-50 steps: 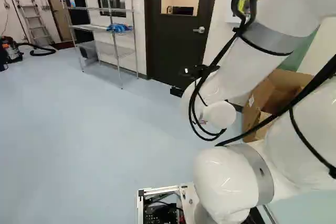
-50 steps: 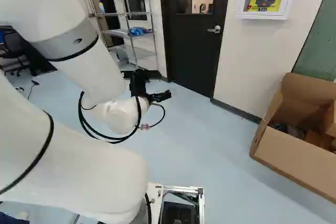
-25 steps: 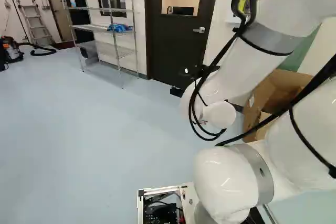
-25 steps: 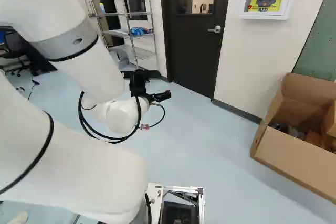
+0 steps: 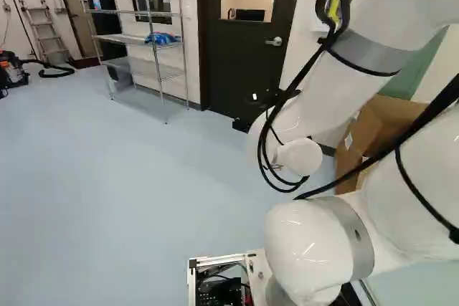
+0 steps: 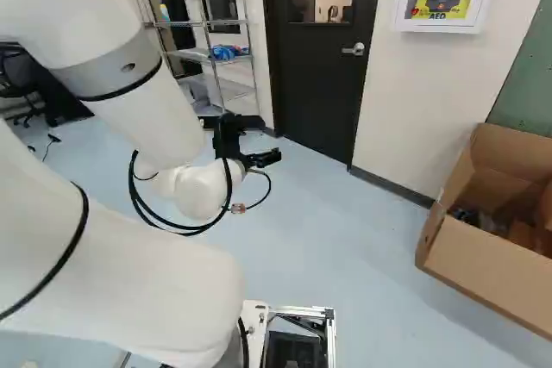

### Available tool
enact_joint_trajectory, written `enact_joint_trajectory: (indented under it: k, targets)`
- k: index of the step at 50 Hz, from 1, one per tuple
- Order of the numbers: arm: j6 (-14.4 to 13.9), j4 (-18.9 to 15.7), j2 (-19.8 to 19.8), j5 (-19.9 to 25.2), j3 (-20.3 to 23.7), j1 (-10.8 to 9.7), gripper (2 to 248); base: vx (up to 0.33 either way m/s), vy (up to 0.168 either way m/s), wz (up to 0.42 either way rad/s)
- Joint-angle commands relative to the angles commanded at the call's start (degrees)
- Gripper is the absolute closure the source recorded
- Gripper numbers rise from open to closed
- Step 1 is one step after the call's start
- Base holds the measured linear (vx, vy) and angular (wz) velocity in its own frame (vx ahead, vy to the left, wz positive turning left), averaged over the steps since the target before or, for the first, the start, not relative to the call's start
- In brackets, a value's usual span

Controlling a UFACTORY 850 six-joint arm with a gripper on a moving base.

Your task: Open the door and move inside

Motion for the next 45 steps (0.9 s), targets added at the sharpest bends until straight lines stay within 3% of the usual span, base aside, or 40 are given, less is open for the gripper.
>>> enact_joint_trajectory:
  k: [33,45]
  targets:
    - [0.0,0.0,0.0,0.0,0.0,0.0,3,0.199,0.085,-0.029]
    - [0.0,0.0,0.0,0.0,0.0,0.0,3,0.218,0.073,-0.192]
